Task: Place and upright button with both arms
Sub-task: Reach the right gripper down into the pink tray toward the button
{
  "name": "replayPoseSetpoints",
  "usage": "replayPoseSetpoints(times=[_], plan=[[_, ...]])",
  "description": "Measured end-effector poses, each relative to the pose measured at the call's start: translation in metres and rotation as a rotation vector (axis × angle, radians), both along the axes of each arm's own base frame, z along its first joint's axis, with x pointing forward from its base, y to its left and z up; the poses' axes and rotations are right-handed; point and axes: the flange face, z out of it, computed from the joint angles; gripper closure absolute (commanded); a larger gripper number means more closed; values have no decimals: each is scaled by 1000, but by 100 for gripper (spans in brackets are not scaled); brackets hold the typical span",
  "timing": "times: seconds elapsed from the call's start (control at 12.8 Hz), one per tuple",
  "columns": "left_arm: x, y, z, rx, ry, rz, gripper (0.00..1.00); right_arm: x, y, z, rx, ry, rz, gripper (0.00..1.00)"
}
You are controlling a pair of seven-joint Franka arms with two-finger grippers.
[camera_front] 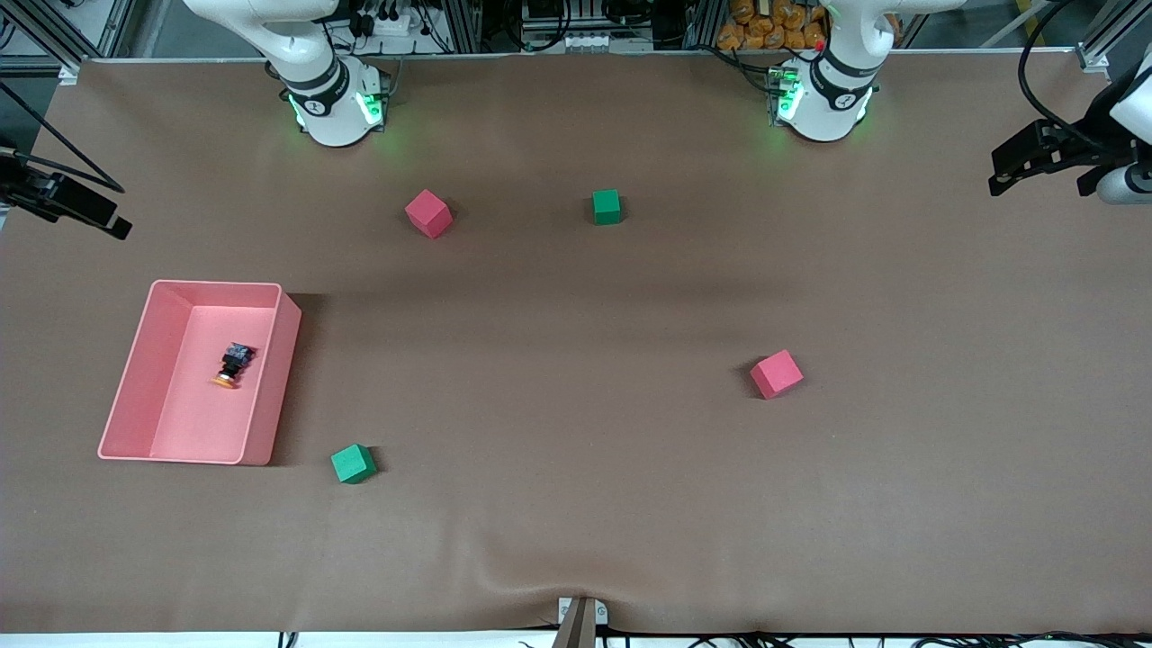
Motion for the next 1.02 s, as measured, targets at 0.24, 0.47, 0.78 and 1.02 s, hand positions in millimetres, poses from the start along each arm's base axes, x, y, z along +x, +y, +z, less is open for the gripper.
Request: replayPoseSetpoints(times=[0.24, 0.47, 0.78, 1.02], plan=[[0, 4, 4, -1, -5, 7, 0, 0, -1, 0, 0, 3, -1, 0], [-3, 7, 10, -1, -10, 14, 0, -1, -2, 0, 0, 4, -3, 0], [-8, 8, 12, 1, 13, 20, 0, 1, -10, -10, 2, 36, -18, 0], [-8, 13, 12, 1, 13, 29, 0, 15, -34, -46, 3, 101, -52, 0]])
